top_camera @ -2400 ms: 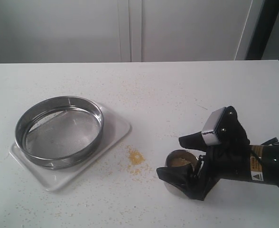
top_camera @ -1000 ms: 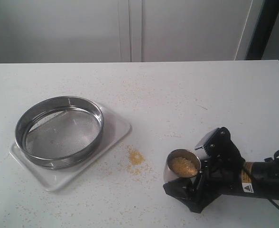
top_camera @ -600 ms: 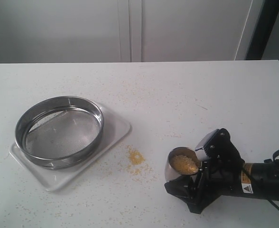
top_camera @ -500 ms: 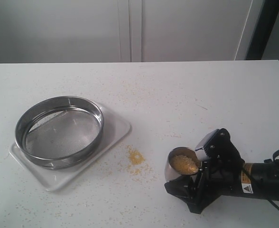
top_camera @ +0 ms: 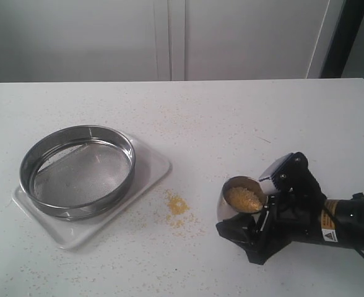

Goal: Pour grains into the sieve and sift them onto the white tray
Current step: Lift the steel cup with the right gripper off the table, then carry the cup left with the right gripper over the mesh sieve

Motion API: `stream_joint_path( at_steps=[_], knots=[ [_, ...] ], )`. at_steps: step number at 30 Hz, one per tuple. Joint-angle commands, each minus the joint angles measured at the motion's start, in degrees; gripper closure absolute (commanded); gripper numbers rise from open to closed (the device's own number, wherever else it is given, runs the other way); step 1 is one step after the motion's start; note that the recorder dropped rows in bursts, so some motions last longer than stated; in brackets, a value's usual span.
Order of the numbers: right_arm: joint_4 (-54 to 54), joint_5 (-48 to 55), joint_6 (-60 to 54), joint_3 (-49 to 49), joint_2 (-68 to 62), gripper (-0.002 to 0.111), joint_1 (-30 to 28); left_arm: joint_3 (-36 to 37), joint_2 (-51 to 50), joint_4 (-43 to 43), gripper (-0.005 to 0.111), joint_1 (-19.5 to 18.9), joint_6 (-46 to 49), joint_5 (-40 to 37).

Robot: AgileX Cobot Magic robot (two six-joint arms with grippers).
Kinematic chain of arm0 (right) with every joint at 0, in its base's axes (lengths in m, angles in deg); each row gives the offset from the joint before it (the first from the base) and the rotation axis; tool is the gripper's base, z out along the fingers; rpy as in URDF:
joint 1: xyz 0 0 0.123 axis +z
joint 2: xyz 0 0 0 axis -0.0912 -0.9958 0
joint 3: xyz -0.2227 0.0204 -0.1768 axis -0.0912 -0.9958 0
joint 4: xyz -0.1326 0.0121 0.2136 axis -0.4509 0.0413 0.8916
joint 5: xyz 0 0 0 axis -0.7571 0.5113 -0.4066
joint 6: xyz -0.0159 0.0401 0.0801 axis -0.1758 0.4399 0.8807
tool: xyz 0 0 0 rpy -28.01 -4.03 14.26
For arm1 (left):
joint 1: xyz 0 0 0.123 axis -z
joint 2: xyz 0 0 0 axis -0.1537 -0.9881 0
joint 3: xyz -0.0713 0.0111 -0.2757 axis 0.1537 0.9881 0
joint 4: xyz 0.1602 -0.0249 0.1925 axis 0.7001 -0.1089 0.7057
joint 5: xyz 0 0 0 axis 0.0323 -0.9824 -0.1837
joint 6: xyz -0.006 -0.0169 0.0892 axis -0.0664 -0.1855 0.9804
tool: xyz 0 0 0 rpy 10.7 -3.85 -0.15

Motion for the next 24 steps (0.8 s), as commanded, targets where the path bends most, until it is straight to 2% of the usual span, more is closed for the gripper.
stream_joint_path(
  at_steps=[1,10,19,24],
  knots=[
    [-0.08,2.74,3.98,0.2,4.92,0.108,1.16,0.25,0.23,-0.36,0.107,-0.07,0.0,0.08],
    [-9.67,15.97,19.01,5.73,10.44,0.108,6.98,0.25,0.23,-0.36,0.107,-0.07,0.0,0.08],
    [-32.41,18.81,44.67,13.79,11.06,0.108,12.58,0.25,0.23,-0.36,0.107,-0.07,0.0,0.08],
    [-40.14,20.88,53.05,18.35,11.06,0.108,16.15,0.25,0.23,-0.36,0.107,-0.07,0.0,0.08]
  ],
)
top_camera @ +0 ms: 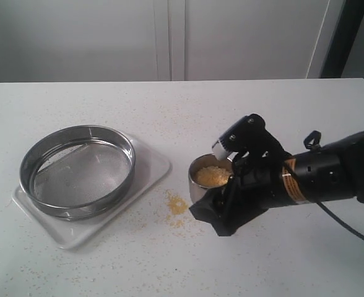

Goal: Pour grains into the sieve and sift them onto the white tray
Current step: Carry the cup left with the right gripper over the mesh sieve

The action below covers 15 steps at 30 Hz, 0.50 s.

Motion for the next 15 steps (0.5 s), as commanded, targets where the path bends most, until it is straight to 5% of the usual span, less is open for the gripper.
stream_joint_path(
  at_steps=[1,15],
  knots=[
    [-6.18,1.1,8.57,4.45,0.71,0.108,3.14,0.25,0.23,-0.36,0.107,-0.07,0.0,0.08],
    [-6.53,4.58,16.52,15.96,-1.47,0.108,11.45,0.25,0.23,-0.36,0.107,-0.07,0.0,0.08]
  ],
)
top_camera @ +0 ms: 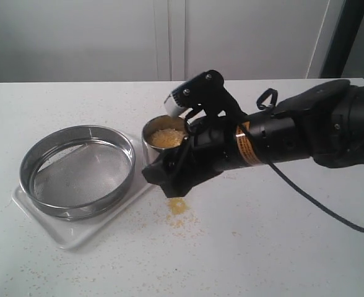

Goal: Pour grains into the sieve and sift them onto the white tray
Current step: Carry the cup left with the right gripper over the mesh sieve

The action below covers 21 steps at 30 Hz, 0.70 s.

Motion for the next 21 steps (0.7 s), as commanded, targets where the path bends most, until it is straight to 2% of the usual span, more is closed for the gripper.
stream_joint_path(
  at_steps=[1,8,12,21],
  knots=[
    [0.3,1.6,1.37,4.37,-1.52,0.108,2.48,0.25,0.23,-0.36,0.107,-0.07,0.0,0.08],
    [0.3,5.23,2.07,10.26,-5.92,0.108,5.57,0.25,0.23,-0.36,0.107,-0.07,0.0,0.08],
    [0.3,10.78,-2.95,13.42,-8.91,0.108,7.42,0.25,0.23,-0.36,0.107,-0.07,0.0,0.08],
    [0.3,16.6,-6.52,23.13,-16.31,0.108,9.21,0.25,0.23,-0.36,0.107,-0.07,0.0,0.08]
  ],
)
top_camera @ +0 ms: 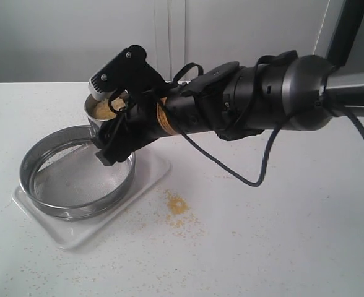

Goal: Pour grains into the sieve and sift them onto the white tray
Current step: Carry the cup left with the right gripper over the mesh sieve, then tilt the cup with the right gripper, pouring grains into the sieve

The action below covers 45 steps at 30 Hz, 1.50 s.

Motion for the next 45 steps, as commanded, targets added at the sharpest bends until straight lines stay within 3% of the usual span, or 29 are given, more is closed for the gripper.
stream_joint_path(
  at_steps=[1,10,41,45],
  knots=[
    [0.41,5.13,-4.24,3.06,-1.2,0.108,1.46,0.25,0.23,-0.36,0.107,-0.07,0.0,0.08],
    [0.41,15.28,-12.6,4.41,-4.9,0.108,4.91,0.25,0.23,-0.36,0.107,-0.07,0.0,0.08],
    [0.41,24.63,-35.26,13.37,-12.31,0.108,7.15,0.25,0.23,-0.36,0.107,-0.07,0.0,0.08],
    [0.41,26.46,-42.46,14.19,-13.6,0.108,8.44,0.25,0.23,-0.36,0.107,-0.07,0.0,0.08]
  ],
)
